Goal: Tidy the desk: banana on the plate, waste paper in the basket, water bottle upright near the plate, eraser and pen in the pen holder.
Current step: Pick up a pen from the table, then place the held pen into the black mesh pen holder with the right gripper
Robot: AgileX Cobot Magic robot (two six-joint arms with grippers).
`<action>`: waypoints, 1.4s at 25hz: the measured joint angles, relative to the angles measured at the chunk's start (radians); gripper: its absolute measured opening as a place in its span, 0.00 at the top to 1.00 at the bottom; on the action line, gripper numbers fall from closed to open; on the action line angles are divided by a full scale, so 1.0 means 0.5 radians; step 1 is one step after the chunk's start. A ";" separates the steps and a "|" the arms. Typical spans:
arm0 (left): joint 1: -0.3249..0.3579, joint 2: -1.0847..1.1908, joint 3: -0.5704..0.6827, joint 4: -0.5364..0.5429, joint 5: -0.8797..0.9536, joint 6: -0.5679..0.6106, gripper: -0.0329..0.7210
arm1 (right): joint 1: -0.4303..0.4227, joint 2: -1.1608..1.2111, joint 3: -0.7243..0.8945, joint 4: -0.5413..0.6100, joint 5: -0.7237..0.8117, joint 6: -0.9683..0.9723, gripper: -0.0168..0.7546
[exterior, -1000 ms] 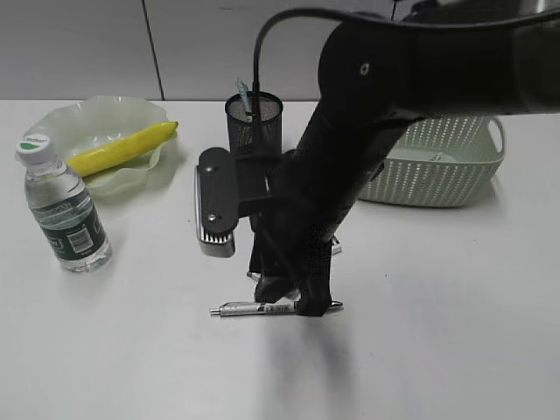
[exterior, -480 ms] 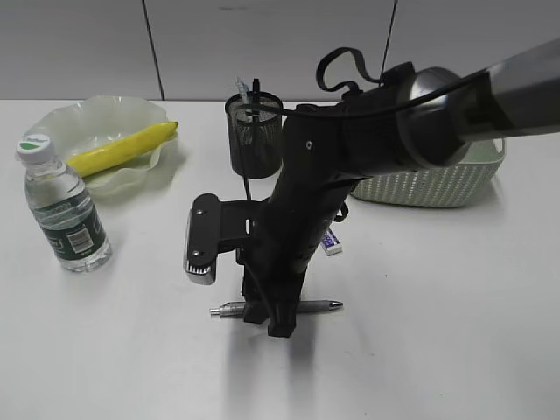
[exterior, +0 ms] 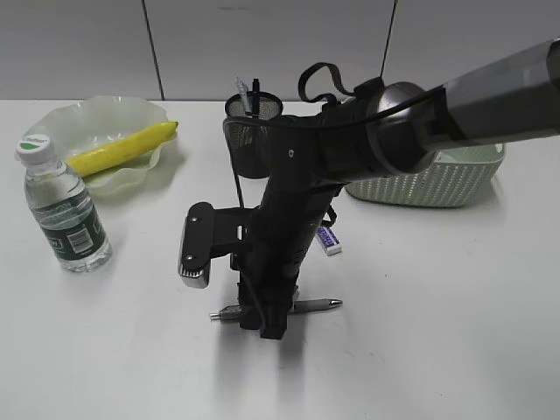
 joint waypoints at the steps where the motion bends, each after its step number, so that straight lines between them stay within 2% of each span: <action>1: 0.000 0.000 0.000 0.000 0.000 0.000 0.62 | 0.000 0.007 -0.002 -0.002 0.000 0.011 0.63; 6: 0.000 0.000 0.000 0.000 0.000 0.000 0.62 | 0.000 0.023 -0.021 -0.047 -0.018 0.096 0.79; 14: 0.000 0.000 0.000 0.002 0.000 0.000 0.62 | 0.009 0.023 -0.127 -0.144 0.009 0.353 0.79; 19: 0.000 0.000 0.000 0.002 0.000 0.000 0.62 | 0.009 -0.119 -0.275 0.167 -0.048 0.403 0.79; 24: 0.000 0.000 0.000 0.002 0.000 0.000 0.62 | -0.020 -0.361 -0.319 0.417 -0.297 0.406 0.79; 30: 0.000 0.000 0.000 0.002 0.000 0.000 0.62 | -0.217 -0.489 -0.321 0.836 -0.885 0.408 0.79; 35: 0.000 0.000 0.000 0.002 0.000 0.000 0.62 | -0.331 -0.442 -0.321 0.975 -1.372 0.410 0.79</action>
